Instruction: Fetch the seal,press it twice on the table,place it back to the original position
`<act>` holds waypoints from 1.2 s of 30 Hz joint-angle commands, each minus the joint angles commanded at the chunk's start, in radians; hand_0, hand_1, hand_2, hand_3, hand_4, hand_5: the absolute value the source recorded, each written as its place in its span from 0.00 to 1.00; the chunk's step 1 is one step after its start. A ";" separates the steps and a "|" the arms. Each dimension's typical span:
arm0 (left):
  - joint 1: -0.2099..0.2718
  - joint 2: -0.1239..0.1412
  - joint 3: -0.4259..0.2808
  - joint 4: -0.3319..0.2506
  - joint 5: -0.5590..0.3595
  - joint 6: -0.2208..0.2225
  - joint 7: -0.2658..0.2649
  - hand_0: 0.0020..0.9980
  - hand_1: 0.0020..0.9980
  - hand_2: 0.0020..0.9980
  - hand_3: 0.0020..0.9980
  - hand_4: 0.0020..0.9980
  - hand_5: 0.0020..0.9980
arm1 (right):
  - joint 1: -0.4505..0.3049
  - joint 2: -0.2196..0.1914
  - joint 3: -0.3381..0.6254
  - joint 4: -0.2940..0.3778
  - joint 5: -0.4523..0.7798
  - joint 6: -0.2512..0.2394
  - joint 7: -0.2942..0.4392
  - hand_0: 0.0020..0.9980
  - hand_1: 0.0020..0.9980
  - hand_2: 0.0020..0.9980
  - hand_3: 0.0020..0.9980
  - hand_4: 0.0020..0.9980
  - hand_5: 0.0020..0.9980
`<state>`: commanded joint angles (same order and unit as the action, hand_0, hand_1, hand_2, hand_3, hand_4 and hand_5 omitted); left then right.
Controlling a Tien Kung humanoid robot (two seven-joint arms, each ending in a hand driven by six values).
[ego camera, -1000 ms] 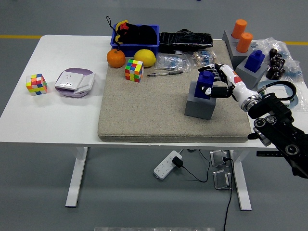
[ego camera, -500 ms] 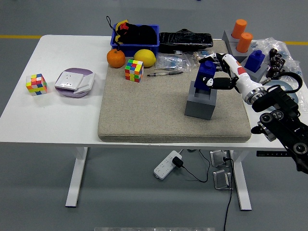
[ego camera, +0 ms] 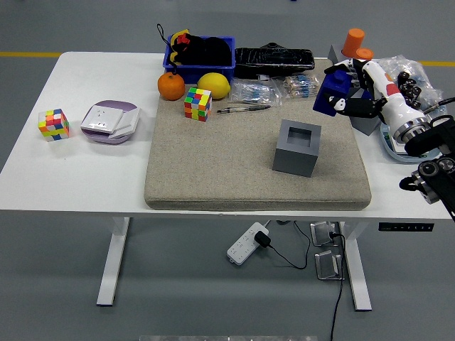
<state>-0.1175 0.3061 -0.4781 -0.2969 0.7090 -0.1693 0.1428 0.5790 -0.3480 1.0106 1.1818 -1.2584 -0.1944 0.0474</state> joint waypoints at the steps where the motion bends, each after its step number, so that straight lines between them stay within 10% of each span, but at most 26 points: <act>1: 0.000 0.000 -0.001 0.000 0.001 0.000 0.000 0.83 0.80 0.76 0.82 0.75 0.31 | -0.007 -0.004 0.010 0.001 -0.001 0.000 0.000 0.59 0.45 0.45 0.49 0.59 0.00; 17: 0.007 -0.001 -0.006 0.000 0.007 0.001 -0.001 0.83 0.80 0.76 0.82 0.75 0.31 | -0.144 -0.058 0.114 -0.002 0.010 0.003 0.004 0.58 0.45 0.44 0.49 0.60 0.00; 36: 0.015 0.005 -0.009 -0.003 0.016 0.001 -0.002 0.83 0.80 0.76 0.82 0.75 0.30 | -0.209 -0.021 0.064 -0.045 0.049 0.006 0.024 0.58 0.44 0.44 0.49 0.61 0.00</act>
<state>-0.1024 0.3114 -0.4870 -0.3004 0.7251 -0.1685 0.1410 0.3703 -0.3689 1.0749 1.1369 -1.2091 -0.1881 0.0717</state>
